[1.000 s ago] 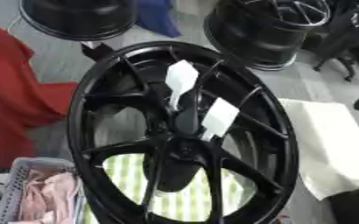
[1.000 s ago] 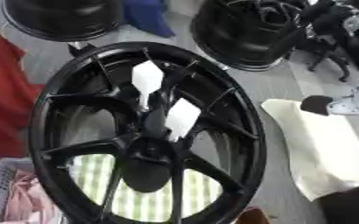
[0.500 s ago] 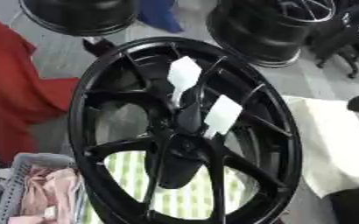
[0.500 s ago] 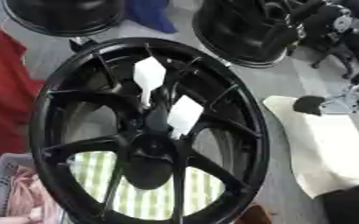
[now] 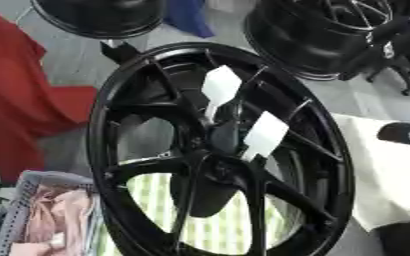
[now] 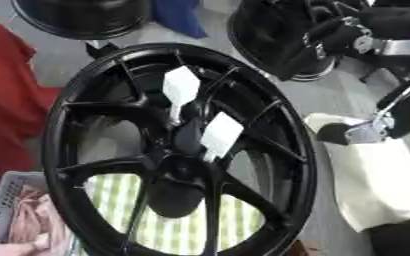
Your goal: Pull the pin out of the wheel hub.
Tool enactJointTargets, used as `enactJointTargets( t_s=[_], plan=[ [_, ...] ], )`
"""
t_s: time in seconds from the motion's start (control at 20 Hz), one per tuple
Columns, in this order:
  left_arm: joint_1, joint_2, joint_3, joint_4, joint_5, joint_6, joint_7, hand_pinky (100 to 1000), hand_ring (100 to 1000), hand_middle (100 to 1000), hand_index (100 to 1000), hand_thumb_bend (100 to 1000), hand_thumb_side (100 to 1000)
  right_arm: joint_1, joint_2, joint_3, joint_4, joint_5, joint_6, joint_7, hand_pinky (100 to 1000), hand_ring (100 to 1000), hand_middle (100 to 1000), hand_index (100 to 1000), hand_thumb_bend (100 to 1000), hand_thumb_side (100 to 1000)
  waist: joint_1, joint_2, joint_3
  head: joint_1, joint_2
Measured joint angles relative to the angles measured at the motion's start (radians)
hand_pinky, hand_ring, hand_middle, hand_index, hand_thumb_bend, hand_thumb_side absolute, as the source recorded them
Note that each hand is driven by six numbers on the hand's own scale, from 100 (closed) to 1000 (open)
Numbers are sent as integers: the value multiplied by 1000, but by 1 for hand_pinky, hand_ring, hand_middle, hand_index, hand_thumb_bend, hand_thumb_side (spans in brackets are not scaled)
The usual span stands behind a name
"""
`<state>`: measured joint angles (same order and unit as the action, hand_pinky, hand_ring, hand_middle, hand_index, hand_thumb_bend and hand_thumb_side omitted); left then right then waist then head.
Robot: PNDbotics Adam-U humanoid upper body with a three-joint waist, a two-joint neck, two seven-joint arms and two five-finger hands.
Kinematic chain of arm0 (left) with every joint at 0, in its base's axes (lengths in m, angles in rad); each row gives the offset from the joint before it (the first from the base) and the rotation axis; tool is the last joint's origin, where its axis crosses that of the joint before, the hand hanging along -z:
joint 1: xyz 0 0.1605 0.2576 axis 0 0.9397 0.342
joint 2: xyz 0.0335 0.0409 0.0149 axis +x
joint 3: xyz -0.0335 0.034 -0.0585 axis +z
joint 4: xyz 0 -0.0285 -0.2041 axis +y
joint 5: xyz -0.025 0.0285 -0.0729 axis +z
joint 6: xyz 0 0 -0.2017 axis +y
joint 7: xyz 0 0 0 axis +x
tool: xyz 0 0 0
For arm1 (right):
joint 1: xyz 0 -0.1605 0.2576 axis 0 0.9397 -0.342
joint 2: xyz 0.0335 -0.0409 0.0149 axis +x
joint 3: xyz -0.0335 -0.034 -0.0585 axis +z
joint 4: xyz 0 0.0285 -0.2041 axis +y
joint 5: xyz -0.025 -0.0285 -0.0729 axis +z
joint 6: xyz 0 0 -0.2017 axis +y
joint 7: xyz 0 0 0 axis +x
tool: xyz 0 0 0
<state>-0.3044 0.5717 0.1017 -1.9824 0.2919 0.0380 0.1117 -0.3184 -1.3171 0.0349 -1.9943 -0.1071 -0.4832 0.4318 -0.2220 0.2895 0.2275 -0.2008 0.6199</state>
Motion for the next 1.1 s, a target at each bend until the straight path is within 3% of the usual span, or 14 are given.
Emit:
enactJointTargets(
  t_s=[0.45, 0.85, 1.1],
  plan=[
    [-22, -9, -3, 0, 17, 0, -4, 935, 625, 623, 784, 100, 743, -39, 31, 61, 0, 23, -1, -4, 842, 818, 806, 837, 394, 273, -9, 0, 43, -29, -16],
    [-27, -19, -3, 0, 24, 4, -7, 936, 624, 622, 783, 100, 746, -52, 63, 110, 0, 62, 4, -3, 841, 821, 806, 837, 406, 225, -10, 1, 59, -68, -16],
    [-30, -26, -3, 0, 24, 5, -8, 936, 623, 622, 784, 100, 747, -52, 74, 132, 0, 83, -4, -2, 839, 823, 809, 836, 410, 198, -9, 16, 69, -76, -6]
  ],
)
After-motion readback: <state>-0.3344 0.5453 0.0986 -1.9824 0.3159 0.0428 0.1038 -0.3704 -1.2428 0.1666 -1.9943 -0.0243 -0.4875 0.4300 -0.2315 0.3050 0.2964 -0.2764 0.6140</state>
